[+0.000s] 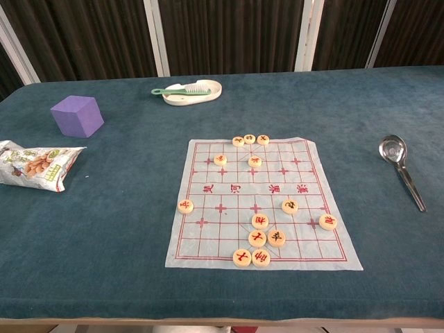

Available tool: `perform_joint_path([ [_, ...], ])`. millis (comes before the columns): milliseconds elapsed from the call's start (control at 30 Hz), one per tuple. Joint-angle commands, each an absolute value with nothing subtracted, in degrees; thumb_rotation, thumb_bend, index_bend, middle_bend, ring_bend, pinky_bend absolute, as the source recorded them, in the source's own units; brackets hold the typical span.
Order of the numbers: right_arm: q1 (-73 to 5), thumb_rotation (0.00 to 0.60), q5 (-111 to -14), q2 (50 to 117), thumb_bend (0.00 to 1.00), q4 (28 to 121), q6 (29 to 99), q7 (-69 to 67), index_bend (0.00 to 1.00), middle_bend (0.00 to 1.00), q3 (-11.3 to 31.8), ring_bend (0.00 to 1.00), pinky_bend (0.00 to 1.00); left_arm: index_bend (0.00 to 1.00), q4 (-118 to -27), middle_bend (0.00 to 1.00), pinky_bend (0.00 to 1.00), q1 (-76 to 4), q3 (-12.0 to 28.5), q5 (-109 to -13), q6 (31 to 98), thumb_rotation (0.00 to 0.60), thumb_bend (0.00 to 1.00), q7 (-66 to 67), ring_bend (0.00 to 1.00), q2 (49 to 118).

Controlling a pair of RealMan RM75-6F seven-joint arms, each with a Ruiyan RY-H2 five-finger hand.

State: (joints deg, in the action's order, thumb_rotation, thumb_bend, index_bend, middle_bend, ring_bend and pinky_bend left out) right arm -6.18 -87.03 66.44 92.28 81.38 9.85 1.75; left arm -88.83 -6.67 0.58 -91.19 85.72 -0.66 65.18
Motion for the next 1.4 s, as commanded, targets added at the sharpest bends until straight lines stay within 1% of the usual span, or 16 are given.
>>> perform_joint_path([
  [33,-6.31,0.6,-87.07,66.6,0.22,92.08,81.23,10.09,0.0,0.0,1.73,0.0,0.0,0.0,-88.67,0.0,0.0,-6.59,0.66,-91.03,85.78,0.6,0.48,-0.72,0.0,65.3],
  [200,-6.85,0.6,-88.27,67.3,0.22,90.85,81.34,9.06,0.0,0.0,1.76,0.0,0.0,0.0,-88.91,0.0,0.0,-6.5,0.49,-91.11,85.87,0.6,0.48,-0.53,0.0,65.39],
  [367,-9.65,0.6,-90.2,67.63,0.22,90.56,78.52,6.73,0.0,0.0,2.02,0.0,0.0,0.0,-88.6,0.0,0.0,-6.67,0.07,-92.23,86.05,0.6,0.48,-1.86,0.0,65.2],
  [467,-13.03,0.6,-90.52,67.24,0.22,91.66,75.38,6.02,0.0,0.0,3.69,0.0,0.0,0.0,-88.3,0.0,0.0,-6.86,0.07,-91.91,85.51,0.6,0.48,-2.26,0.0,65.09],
  [533,-16.08,0.6,-90.07,67.63,0.22,92.44,72.68,6.64,0.0,0.0,5.61,0.0,0.0,0.0,-88.24,0.0,0.0,-6.95,0.27,-91.3,85.19,0.6,0.48,-2.41,0.0,65.04],
  [633,-20.5,0.6,-88.59,68.94,0.22,92.82,67.88,7.86,0.06,0.0,8.01,0.0,0.0,0.0,-88.29,0.0,0.0,-6.97,0.46,-90.76,85.02,0.6,0.48,-2.44,0.0,65.02],
  [667,-20.85,0.6,-88.22,69.05,0.22,92.83,67.39,8.04,0.07,0.0,8.21,0.0,0.0,0.0,-88.3,0.0,0.0,-6.97,0.47,-90.73,85.0,0.6,0.48,-2.44,0.0,65.02],
  [733,-21.87,0.6,-87.7,69.4,0.23,92.94,66.16,8.43,0.13,0.0,8.71,0.0,0.0,0.0,-88.3,0.0,0.0,-6.98,0.48,-90.64,84.94,0.6,0.48,-2.42,0.0,65.02],
  [767,-23.69,0.6,-87.18,70.21,0.24,92.93,64.13,8.9,0.2,0.0,9.55,0.0,0.0,0.0,-88.32,0.0,0.0,-7.0,0.47,-90.56,84.84,0.6,0.48,-2.36,0.0,65.01],
  [833,-28.85,0.6,-83.59,73.48,0.3,91.62,58.18,11.46,0.3,0.0,12.14,0.0,0.0,0.0,-88.49,0.0,0.0,-7.12,0.43,-90.29,84.38,0.6,0.48,-2.06,0.0,64.92],
  [867,-32.98,0.6,-82.1,76.98,0.32,89.74,54.14,13.15,0.33,0.0,13.82,0.0,0.0,0.0,-88.61,0.0,0.0,-7.07,0.49,-90.02,84.34,0.6,0.48,-1.91,0.0,64.83],
  [900,-35.35,0.6,-79.92,79.72,0.34,87.33,51.99,14.66,0.36,0.0,15.04,0.0,0.0,0.0,-88.72,0.0,0.0,-7.03,0.57,-89.9,84.43,0.6,0.48,-1.86,0.0,64.75],
  [1000,-40.2,0.6,-75.39,86.58,0.37,81.43,49.27,18.06,0.43,0.0,17.05,0.0,0.0,0.0,-88.92,0.0,0.0,-6.95,0.73,-89.73,84.68,0.6,0.48,-2.43,0.0,64.39],
  [1100,-43.74,0.6,-72.52,91.66,0.41,76.29,47.72,19.61,0.49,0.02,18.12,0.0,0.0,0.0,-88.78,0.0,0.0,-6.94,0.6,-89.82,84.6,0.6,0.48,-3.41,0.0,64.01],
  [1200,-46.44,0.6,-69.96,95.61,0.41,71.97,46.36,20.56,0.52,0.04,18.79,0.0,0.0,0.0,-88.39,0.0,0.0,-6.92,0.4,-89.84,84.38,0.6,0.48,-4.13,0.0,63.83],
  [1400,-50.38,0.6,-66.23,101.33,0.42,65.68,44.42,22.42,0.52,0.04,18.64,0.0,0.0,0.0,-87.52,0.0,0.0,-6.84,-0.04,-90.46,84.46,0.6,0.48,-5.48,0.0,63.79],
])
